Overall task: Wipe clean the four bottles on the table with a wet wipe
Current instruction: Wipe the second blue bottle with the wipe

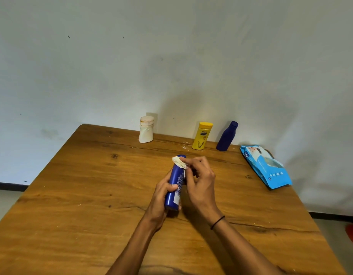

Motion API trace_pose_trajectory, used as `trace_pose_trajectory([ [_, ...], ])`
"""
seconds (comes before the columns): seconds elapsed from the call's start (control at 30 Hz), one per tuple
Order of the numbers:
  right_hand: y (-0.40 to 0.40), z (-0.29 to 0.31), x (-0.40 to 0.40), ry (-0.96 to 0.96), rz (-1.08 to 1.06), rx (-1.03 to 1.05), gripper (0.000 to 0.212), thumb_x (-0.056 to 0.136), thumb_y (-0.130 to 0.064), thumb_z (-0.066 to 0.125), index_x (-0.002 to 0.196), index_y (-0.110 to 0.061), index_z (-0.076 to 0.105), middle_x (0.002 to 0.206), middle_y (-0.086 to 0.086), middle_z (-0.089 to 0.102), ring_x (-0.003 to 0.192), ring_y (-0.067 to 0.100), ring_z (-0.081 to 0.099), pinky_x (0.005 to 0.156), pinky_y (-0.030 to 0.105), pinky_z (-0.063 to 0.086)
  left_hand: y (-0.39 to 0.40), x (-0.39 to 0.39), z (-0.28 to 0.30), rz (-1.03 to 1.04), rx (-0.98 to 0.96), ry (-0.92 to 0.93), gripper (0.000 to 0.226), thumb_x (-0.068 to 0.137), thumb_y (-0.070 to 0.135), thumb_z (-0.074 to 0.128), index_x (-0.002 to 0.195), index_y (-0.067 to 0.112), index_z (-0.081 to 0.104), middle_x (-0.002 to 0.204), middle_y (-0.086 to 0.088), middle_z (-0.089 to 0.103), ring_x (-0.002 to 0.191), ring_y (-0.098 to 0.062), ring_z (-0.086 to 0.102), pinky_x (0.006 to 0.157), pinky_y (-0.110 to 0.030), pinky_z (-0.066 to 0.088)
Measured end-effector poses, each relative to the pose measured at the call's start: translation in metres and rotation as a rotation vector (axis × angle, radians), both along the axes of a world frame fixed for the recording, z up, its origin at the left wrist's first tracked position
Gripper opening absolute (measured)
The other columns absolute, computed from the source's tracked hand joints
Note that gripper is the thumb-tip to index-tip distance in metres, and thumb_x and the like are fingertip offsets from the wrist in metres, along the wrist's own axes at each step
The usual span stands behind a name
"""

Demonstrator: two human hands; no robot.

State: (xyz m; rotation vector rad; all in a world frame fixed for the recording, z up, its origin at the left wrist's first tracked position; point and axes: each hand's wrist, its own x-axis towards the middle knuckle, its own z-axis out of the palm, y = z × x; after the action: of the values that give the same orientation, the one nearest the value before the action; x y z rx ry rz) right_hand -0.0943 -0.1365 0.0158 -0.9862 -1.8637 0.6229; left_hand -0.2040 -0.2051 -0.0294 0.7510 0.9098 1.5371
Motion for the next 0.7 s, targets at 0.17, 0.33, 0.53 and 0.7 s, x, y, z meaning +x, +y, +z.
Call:
trace_pose_trajectory([
  [0.17, 0.0, 0.003, 0.004, -0.035, 0.042, 0.044, 0.032, 0.1, 0.0, 0.059, 0.122, -0.019, 0.073, 0.109, -0.004, 0.054, 0.101, 0.006, 0.059, 0.08, 0.023, 0.056, 0.0, 0.0, -0.003, 0.003, -0.055, -0.155, 0.073, 0.074, 0.041, 0.076, 0.142, 0.022, 0.059, 0.111, -0.014, 0.071, 0.079, -0.021, 0.067, 0.053, -0.034, 0.054],
  [0.33, -0.02, 0.001, 0.021, -0.117, 0.233, 0.132, 0.033, 0.099, 0.002, 0.061, 0.125, -0.014, 0.073, 0.108, 0.0, 0.055, 0.101, 0.006, 0.057, 0.081, 0.019, 0.05, 0.003, -0.004, -0.006, 0.04, -0.069, -0.354, 0.085, 0.074, 0.037, 0.083, 0.145, 0.001, 0.052, 0.11, -0.019, 0.071, 0.083, -0.024, 0.07, 0.057, -0.036, 0.058],
  [0.53, -0.042, -0.015, 0.047, -0.212, 0.44, 0.221, 0.038, 0.098, 0.006, 0.059, 0.129, -0.012, 0.071, 0.116, 0.006, 0.057, 0.098, 0.016, 0.058, 0.08, 0.033, 0.051, 0.005, -0.01, -0.009, -0.076, 0.063, -0.245, 0.061, 0.106, 0.038, 0.04, 0.16, 0.01, 0.036, 0.159, -0.016, 0.049, 0.136, -0.039, 0.052, 0.104, -0.042, 0.054],
  [0.7, -0.032, -0.012, 0.053, -0.352, 0.505, 0.365, 0.032, 0.107, -0.013, 0.05, 0.136, -0.01, 0.064, 0.116, 0.014, 0.056, 0.093, 0.023, 0.055, 0.074, 0.038, 0.051, 0.004, 0.0, -0.005, -0.057, 0.057, -0.243, 0.059, 0.104, 0.035, 0.041, 0.156, 0.006, 0.04, 0.153, -0.02, 0.054, 0.118, -0.032, 0.062, 0.094, -0.038, 0.058],
])
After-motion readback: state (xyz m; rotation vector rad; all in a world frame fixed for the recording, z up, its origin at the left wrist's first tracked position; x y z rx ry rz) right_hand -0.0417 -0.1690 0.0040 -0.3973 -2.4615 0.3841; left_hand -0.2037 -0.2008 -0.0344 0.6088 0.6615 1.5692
